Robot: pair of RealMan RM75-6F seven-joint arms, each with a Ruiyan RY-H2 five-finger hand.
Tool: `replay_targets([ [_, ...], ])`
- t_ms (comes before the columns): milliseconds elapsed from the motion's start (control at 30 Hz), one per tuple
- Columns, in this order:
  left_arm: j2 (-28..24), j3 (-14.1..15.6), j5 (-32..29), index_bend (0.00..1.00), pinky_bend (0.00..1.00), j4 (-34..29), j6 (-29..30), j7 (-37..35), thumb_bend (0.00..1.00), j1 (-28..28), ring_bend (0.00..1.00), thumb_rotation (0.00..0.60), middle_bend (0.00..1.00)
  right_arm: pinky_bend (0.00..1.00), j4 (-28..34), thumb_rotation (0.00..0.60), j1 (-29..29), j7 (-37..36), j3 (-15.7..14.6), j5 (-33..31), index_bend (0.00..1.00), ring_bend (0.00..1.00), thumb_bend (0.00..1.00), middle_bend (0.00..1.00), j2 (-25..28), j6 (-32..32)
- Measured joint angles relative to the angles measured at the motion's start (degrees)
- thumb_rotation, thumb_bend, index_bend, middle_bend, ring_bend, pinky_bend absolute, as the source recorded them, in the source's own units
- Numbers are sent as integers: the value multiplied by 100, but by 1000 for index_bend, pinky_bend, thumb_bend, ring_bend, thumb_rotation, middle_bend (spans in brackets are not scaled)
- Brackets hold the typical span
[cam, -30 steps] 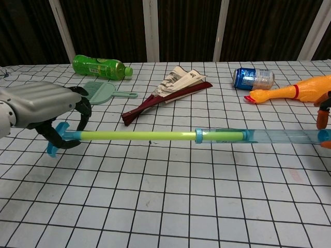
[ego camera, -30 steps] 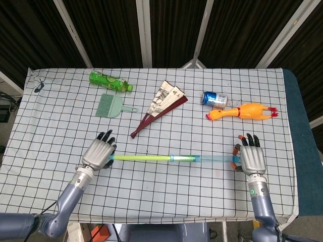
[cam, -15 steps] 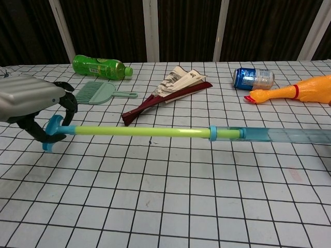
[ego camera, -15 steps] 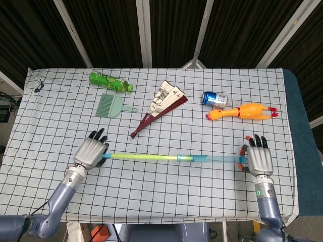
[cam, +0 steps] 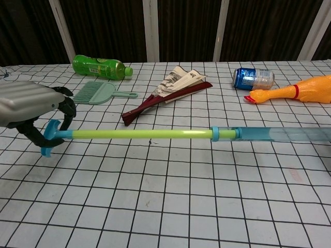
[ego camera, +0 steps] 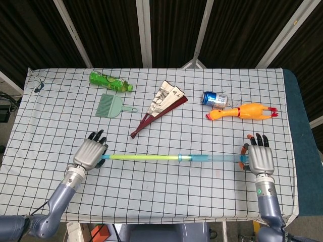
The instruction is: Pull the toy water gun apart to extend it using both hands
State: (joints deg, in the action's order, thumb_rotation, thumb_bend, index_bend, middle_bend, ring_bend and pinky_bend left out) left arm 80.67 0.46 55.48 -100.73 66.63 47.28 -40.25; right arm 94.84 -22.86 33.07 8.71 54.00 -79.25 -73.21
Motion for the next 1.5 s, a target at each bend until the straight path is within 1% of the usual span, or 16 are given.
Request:
replay_targets([
  [333,-34,23,43,619,155,-35,21,59,481,39,53,600,233,0,-39,600,26,44,39,-175,688,0,336,202,55,-14],
  [833,-48,25,-12,618,154,-39,-16,132,481,65,53,600,228,0,-33,600,21,142,27,-195,688,0,336,202,57,-60],
  [900,-47,21,-19,612,147,-31,-18,126,481,72,53,600,224,0,-45,600,26,142,23,-211,688,0,336,202,52,-57],
  [967,-43,14,-25,574,135,-24,-22,113,464,78,53,600,212,0,-52,600,28,144,18,-216,683,0,336,202,49,-54],
  [1033,-40,13,-26,493,117,-20,-27,110,389,81,50,600,183,0,-53,600,32,143,10,-220,605,0,336,193,45,-50],
  [1067,-38,12,-25,426,102,-19,-30,107,320,81,46,600,160,0,-54,600,32,146,6,-218,489,0,336,158,42,-48],
  [1100,-37,8,-24,381,95,-21,-32,102,275,81,43,600,146,0,-50,600,31,152,1,-218,334,0,335,101,43,-43],
  [1133,-35,2,-22,314,88,-26,-35,96,217,80,41,600,129,0,-43,600,30,168,-8,-224,232,0,335,61,48,-33],
  [1167,-32,-6,-21,257,84,-33,-38,88,172,80,40,600,119,0,-23,600,26,203,-20,-244,107,0,335,18,59,-15],
  [1200,-30,-15,-20,230,82,-39,-38,78,149,80,40,600,116,0,1,600,23,238,-30,-267,33,0,335,0,73,2],
  [1267,-27,-32,-19,190,77,-63,-38,53,115,81,40,600,113,0,78,600,11,340,-49,-346,0,0,335,0,115,39],
  [1500,-57,-13,51,182,77,-149,-48,-12,111,109,40,600,114,0,302,600,-37,581,-91,-424,0,0,335,0,229,25],
])
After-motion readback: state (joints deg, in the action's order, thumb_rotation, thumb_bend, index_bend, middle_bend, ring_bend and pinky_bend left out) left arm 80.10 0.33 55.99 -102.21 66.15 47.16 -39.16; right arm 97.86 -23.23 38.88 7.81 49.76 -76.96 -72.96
